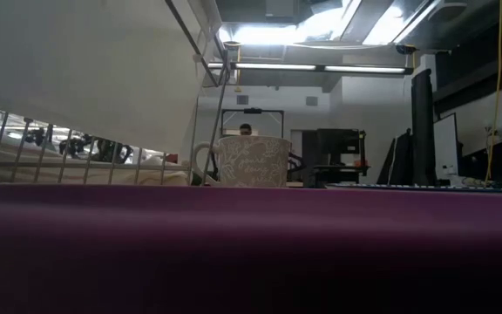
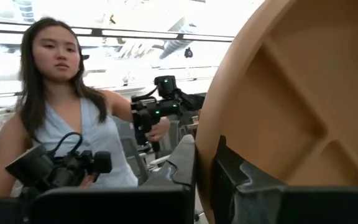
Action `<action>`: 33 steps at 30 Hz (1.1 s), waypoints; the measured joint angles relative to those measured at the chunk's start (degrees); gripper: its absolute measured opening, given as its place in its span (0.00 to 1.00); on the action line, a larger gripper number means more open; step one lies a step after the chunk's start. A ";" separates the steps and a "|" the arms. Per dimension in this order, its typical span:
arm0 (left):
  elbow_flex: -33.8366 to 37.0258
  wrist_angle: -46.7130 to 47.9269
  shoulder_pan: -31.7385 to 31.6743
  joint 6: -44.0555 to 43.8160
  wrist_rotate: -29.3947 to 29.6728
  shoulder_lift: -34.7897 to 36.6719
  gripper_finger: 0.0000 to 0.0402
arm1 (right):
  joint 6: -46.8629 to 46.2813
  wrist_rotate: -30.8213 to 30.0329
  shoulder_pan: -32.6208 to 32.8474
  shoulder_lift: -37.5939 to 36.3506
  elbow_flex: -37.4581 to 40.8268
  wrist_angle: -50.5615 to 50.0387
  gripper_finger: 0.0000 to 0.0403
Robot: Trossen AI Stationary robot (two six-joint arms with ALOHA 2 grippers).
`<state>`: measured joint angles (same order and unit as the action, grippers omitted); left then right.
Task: Sort dishes
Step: Put the brown plate into the dish rack
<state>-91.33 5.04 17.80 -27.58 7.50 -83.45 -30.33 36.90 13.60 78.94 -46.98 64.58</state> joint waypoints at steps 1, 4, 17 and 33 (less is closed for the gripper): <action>0.00 -0.01 -0.38 1.56 -0.04 0.15 0.43 | 0.02 -0.55 -0.04 0.02 0.00 -0.03 0.05; 0.00 -0.09 -1.73 7.52 -0.37 1.18 0.44 | 0.00 -2.27 -0.04 0.00 0.00 0.04 0.05; -0.08 8.79 -6.91 23.54 0.11 12.70 0.43 | -9.41 -17.51 2.68 0.02 0.08 -5.56 0.05; -0.07 48.99 -7.52 23.04 8.83 29.85 0.43 | -21.30 -45.15 10.40 20.46 -30.86 -25.25 0.05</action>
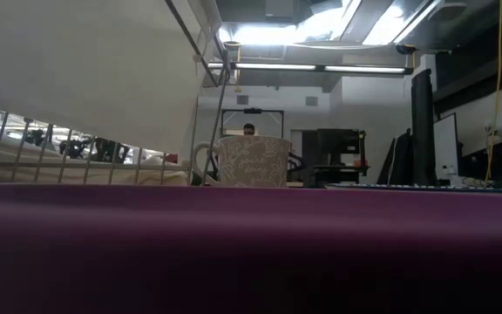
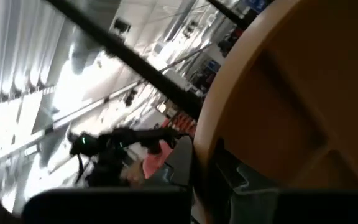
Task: Sort dishes
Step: Put the brown plate into the dish rack
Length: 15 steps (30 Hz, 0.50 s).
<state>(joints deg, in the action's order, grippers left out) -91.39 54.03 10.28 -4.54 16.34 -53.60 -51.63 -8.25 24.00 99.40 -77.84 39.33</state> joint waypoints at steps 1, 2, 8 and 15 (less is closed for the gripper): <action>0.00 1.55 0.01 -0.63 0.00 0.87 0.43 | -1.40 -0.85 -0.01 2.28 -3.50 -0.85 0.05; 0.00 3.01 0.01 -1.13 0.00 1.68 0.43 | -2.80 -1.49 -0.04 4.67 -6.99 -1.36 0.05; 0.00 9.94 0.01 -4.24 -0.01 6.43 0.43 | -15.11 -8.73 -0.41 16.61 -24.89 -5.41 0.05; 0.00 13.36 0.01 -4.52 -0.02 10.71 0.43 | -30.00 -12.74 -0.34 24.60 -34.85 -15.54 0.05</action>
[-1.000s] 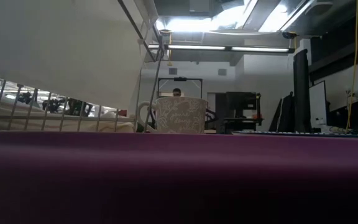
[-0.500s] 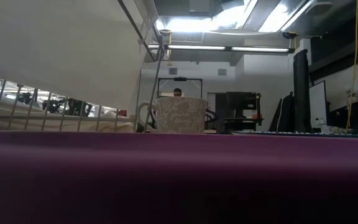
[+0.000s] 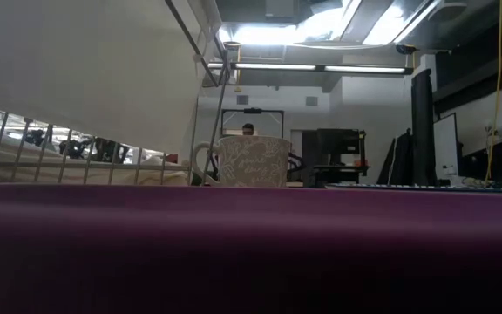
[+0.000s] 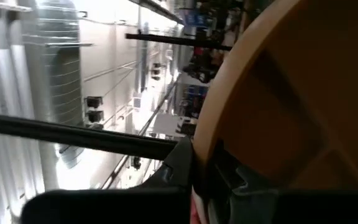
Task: Sort dishes
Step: Put the brown plate into the dish rack
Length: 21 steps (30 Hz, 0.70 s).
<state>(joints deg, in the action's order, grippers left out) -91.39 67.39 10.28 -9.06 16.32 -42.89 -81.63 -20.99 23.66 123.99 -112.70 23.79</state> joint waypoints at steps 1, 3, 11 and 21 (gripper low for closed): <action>0.02 0.37 0.00 0.05 0.00 0.44 0.43 | -1.05 -0.12 0.00 0.52 -0.15 -0.27 0.05; 0.02 0.63 0.00 0.02 0.00 1.38 0.43 | -2.95 -0.94 -0.02 1.15 -0.25 -0.59 0.04; 0.04 3.50 0.07 0.05 0.00 3.30 0.43 | -9.59 -2.17 -0.05 1.74 -0.25 -10.56 0.04; 0.04 5.79 0.15 0.24 -0.04 3.52 0.43 | -15.01 -2.63 -0.67 2.28 -0.25 -13.15 0.04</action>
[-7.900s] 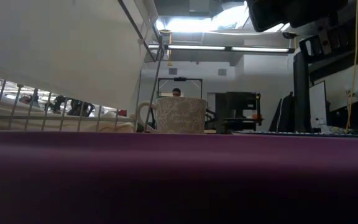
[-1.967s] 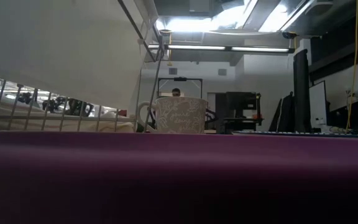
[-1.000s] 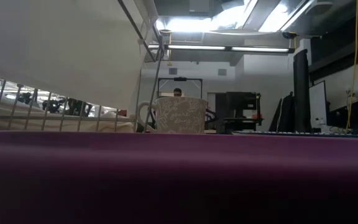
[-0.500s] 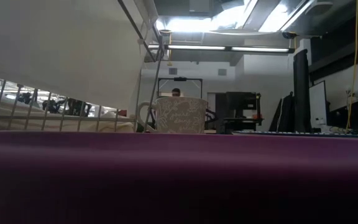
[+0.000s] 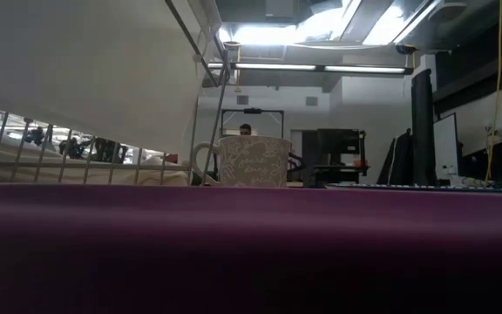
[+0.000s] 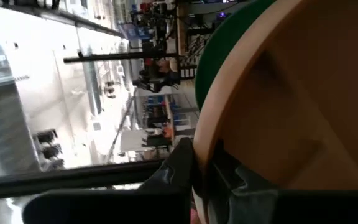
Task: Sort dishes
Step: Put the brown plate into the dish rack
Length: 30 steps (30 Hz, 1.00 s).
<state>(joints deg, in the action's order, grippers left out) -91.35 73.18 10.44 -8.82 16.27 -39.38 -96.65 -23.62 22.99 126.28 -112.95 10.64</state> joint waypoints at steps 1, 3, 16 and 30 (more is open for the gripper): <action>0.00 -0.02 0.00 0.02 0.02 0.00 0.43 | -0.95 0.14 -0.19 0.17 0.00 0.04 0.04; 0.00 -0.02 0.00 0.39 0.00 0.00 0.43 | -2.32 0.84 -0.29 0.87 -0.07 0.65 0.04; 0.00 -0.07 0.00 0.65 0.01 0.00 0.43 | -8.05 2.51 -0.24 5.38 -0.04 3.23 0.04; 0.00 -0.06 0.00 0.07 0.01 0.00 0.43 | -8.63 5.50 -1.79 6.38 -0.22 2.91 0.04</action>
<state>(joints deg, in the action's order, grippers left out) -91.35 73.12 10.44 -8.75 16.28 -39.38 -105.28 -18.12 21.20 132.66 -113.16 13.55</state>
